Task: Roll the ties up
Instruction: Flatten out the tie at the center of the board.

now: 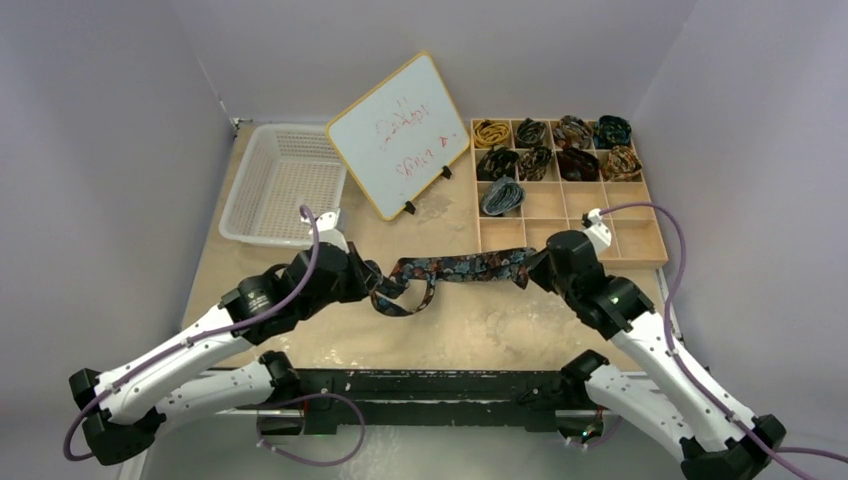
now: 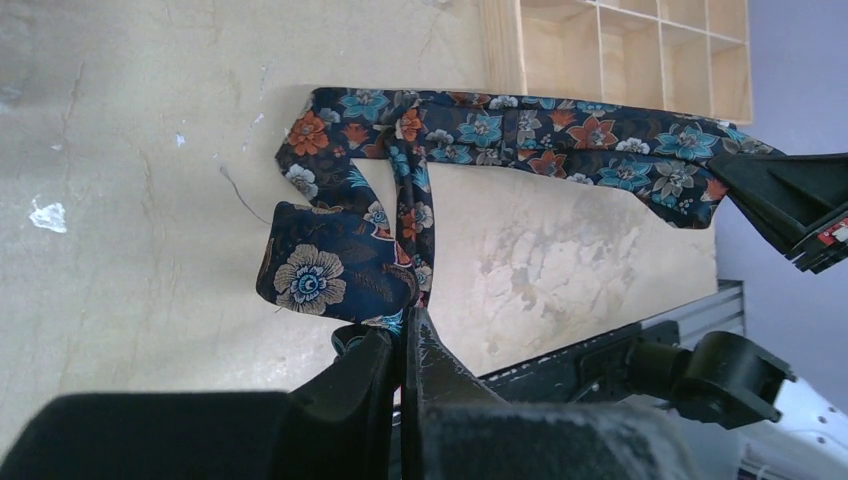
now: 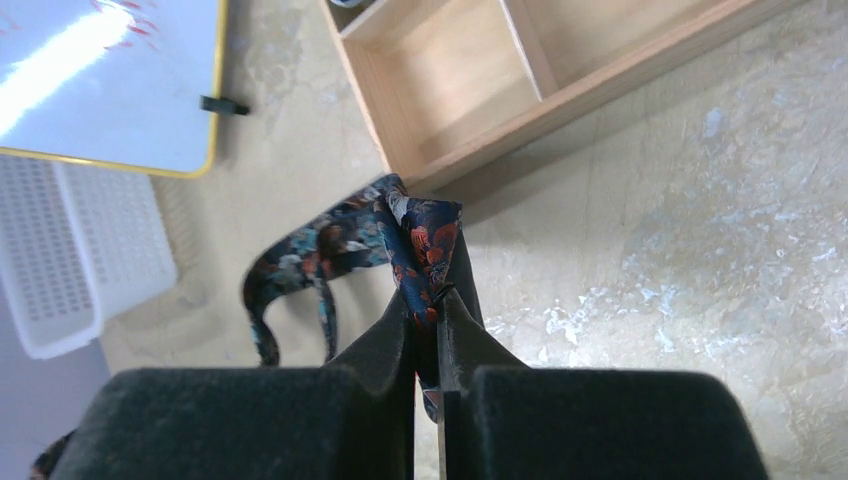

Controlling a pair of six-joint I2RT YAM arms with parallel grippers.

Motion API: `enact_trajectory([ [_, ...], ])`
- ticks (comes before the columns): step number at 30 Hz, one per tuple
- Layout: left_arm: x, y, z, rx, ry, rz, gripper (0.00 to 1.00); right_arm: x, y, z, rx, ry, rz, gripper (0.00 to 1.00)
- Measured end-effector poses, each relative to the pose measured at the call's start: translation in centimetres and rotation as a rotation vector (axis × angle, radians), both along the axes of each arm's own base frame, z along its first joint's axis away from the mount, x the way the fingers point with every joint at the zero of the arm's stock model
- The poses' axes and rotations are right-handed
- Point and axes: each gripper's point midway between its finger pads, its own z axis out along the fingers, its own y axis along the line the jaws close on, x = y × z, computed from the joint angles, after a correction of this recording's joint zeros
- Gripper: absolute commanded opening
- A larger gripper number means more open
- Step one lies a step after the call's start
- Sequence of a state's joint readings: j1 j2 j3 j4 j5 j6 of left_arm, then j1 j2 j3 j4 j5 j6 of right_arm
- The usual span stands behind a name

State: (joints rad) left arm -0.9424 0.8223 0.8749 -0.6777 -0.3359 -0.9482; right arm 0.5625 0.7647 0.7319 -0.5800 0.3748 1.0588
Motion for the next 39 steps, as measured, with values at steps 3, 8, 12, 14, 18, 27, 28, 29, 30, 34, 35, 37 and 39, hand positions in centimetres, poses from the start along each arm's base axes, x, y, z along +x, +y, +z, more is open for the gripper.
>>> enact_trajectory([
  [3,-0.4,0.2,0.5,-0.036,0.013,0.013,0.0,0.0,-0.3,2.1,0.009,-0.029,-0.008,0.0],
  [8,-1.7,1.0,3.2,-0.122,0.001,0.003,0.0,-0.2,0.4,4.4,0.03,-0.058,0.039,0.0],
  [12,-3.1,1.2,6.2,-0.194,0.011,-0.027,0.0,-0.6,1.2,6.1,0.045,-0.071,0.11,0.0],
  [14,-3.9,1.4,8.1,-0.238,0.024,-0.039,0.0,-0.9,1.6,7.4,0.059,-0.092,0.144,0.0],
  [18,-5.5,2.0,9.8,-0.286,0.091,-0.04,0.0,-2.0,1.5,9.5,0.082,-0.125,0.178,0.0],
  [27,-6.5,4.4,3.9,-0.145,0.298,0.126,0.0,-3.9,2.1,5.5,0.09,-0.02,0.244,0.0],
  [28,-6.4,4.7,3.0,-0.114,0.311,0.154,0.0,-4.0,2.1,4.2,0.081,0.012,0.242,0.0],
  [29,-6.2,5.0,2.0,-0.085,0.322,0.182,0.0,-4.2,2.0,3.2,0.073,0.038,0.238,0.0],
  [30,-5.9,5.4,1.0,-0.047,0.331,0.213,0.0,-4.3,1.9,2.0,0.061,0.071,0.231,0.0],
  [34,-4.8,7.4,-3.0,0.154,0.362,0.342,0.0,-4.5,1.5,0.1,0.041,0.116,0.204,0.0],
  [35,-4.5,7.6,-3.5,0.191,0.362,0.366,0.0,-4.4,1.4,-0.1,0.039,0.118,0.197,0.0],
  [37,-3.9,8.1,-4.0,0.232,0.348,0.403,0.0,-4.2,1.4,-0.5,0.035,0.12,0.187,0.0],
  [39,-3.3,9.0,-3.7,0.233,0.311,0.446,0.0,-4.0,1.2,-1.0,0.025,0.127,0.169,0.0],
])
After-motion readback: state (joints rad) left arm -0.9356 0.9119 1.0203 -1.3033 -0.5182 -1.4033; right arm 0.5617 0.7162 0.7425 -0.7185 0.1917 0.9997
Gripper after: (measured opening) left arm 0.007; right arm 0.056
